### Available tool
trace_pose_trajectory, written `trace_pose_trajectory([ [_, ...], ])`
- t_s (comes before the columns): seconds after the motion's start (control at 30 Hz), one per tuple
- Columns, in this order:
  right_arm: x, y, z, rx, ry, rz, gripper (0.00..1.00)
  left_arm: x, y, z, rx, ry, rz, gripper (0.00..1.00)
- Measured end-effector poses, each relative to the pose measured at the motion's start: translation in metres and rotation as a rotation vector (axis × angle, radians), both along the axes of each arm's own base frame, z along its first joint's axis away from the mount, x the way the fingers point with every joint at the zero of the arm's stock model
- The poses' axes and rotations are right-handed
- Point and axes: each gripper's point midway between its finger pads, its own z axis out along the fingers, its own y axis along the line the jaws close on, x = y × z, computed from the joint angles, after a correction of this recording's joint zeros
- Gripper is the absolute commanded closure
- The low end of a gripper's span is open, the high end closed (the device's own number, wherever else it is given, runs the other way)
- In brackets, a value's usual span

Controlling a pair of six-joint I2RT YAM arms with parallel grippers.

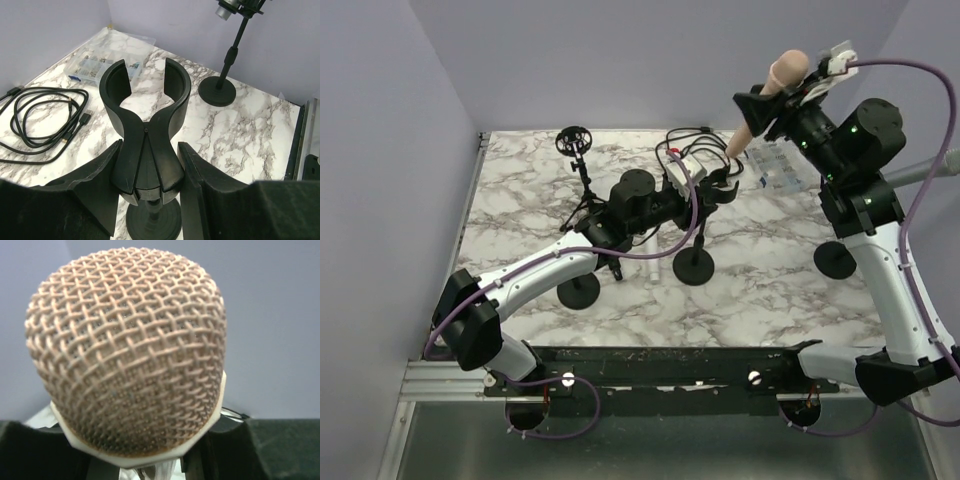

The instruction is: Remove the microphone from the stand

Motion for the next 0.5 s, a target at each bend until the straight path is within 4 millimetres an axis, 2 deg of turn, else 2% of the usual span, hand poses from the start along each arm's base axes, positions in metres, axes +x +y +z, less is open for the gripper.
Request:
trace_pose_trajectory([
  [0.07, 0.003, -0.019, 0.022, 0.061, -0.019, -0.113, 0.99, 0.001, 0.001, 0.000, -0.003, 0.006, 0.004, 0.51],
  [0.1, 0.004, -0.029, 0.029, 0.088, -0.021, -0.164, 0.99, 0.002, 0.002, 0.000, -0.006, 0.011, 0.007, 0.42],
  [0.2, 0.003, -0.056, 0.038, 0.145, -0.017, -0.304, 0.99, 0.003, 0.002, 0.000, -0.014, 0.024, 0.011, 0.26],
  [0.3, -0.001, -0.076, 0.036, 0.174, -0.010, -0.405, 0.99, 0.002, 0.005, -0.010, -0.002, 0.058, 0.017, 0.03],
  [0.5, -0.010, -0.092, 0.015, 0.179, 0.027, -0.475, 0.99, -0.002, 0.007, -0.020, 0.018, 0.113, 0.013, 0.01],
])
